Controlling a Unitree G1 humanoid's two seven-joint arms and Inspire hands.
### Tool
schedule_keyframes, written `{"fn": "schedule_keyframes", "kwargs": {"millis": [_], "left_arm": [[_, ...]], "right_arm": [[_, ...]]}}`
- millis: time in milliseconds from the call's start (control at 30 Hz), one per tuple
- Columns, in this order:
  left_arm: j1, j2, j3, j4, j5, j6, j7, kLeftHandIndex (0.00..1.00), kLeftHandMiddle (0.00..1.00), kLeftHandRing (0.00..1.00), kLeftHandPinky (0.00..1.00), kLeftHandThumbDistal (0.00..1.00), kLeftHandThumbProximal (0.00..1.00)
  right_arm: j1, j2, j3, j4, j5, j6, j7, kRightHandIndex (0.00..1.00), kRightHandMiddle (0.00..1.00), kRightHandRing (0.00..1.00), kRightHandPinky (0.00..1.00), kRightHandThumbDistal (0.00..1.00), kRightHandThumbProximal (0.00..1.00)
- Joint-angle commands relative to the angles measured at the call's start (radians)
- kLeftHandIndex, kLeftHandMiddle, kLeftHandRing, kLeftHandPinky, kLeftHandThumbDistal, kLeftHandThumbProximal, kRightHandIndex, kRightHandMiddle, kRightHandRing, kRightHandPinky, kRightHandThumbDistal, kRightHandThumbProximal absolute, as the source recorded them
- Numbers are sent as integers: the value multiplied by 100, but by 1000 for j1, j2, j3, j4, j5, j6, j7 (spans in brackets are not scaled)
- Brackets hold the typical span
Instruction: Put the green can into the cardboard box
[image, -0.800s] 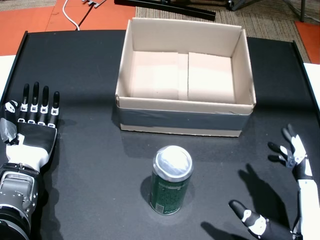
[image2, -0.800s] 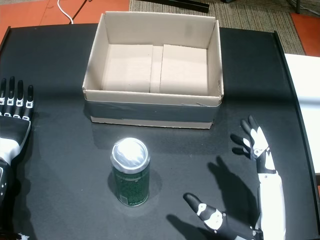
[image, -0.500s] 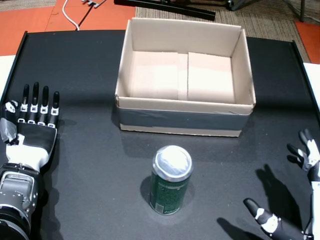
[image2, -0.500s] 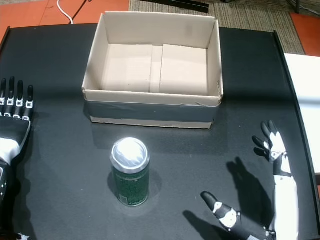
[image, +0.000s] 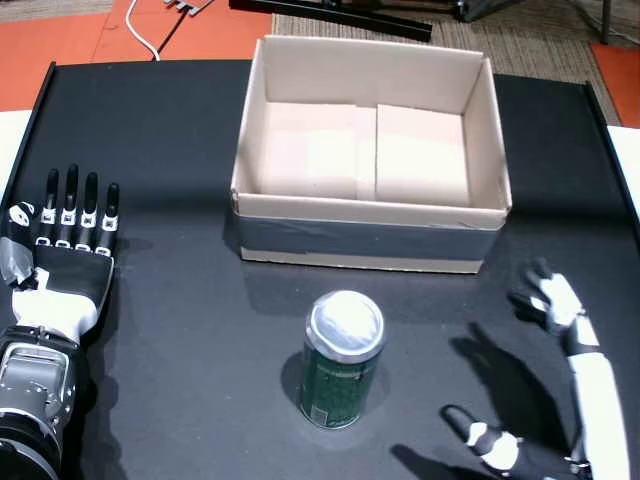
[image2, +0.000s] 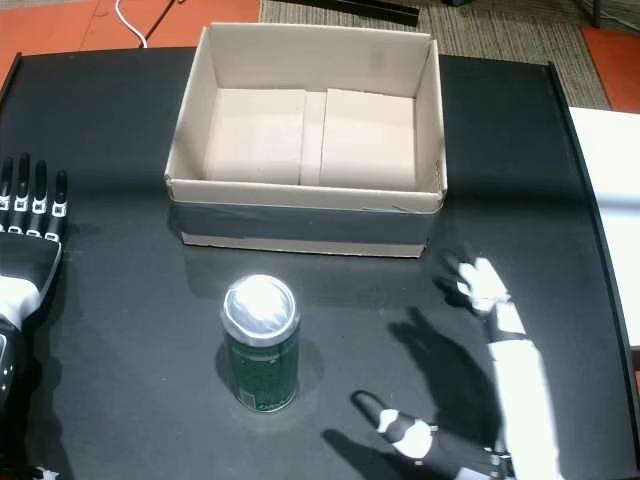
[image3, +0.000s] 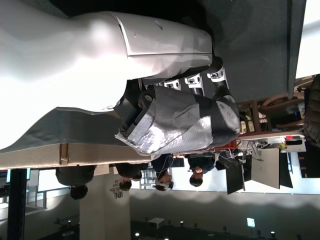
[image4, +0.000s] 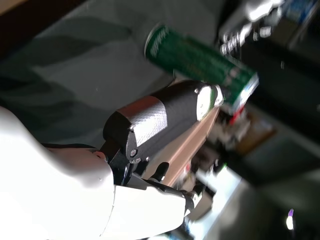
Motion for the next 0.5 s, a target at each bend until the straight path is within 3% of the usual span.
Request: {"fn": "schedule_keyframes", "kwargs": {"millis": [0, 33, 133, 267, 333, 467], "left_arm": [[19, -4, -4, 8, 11, 2, 14, 53, 54, 64, 76, 0, 57], [19, -3, -4, 9, 12, 3, 14, 53, 54, 64, 76, 0, 58], [19, -3, -4, 9, 12, 3, 15, 53, 53, 61, 73, 0, 58], [20, -3, -4, 9, 12, 2, 6, 53, 52, 60, 73, 0, 57], [22, -3, -1, 9, 9, 5, 2, 53, 52, 61, 74, 0, 56], [20, -4, 1, 8, 7, 1, 8, 53, 53, 63, 76, 0, 56]], "right_arm": [[-24, 17, 1, 61, 67, 7, 102, 81, 87, 94, 98, 100, 36], [-41, 35, -13, 101, 131, -4, 197, 81, 87, 94, 97, 100, 29], [-94, 71, -63, 155, 326, 36, 522, 80, 90, 95, 95, 100, 29], [-156, 88, -126, 155, 484, 157, 859, 84, 93, 98, 97, 100, 40], [-183, 97, -156, 146, 550, 213, 1005, 85, 94, 98, 97, 100, 35], [-216, 109, -204, 134, 622, 274, 1172, 84, 94, 96, 97, 100, 38]]}}
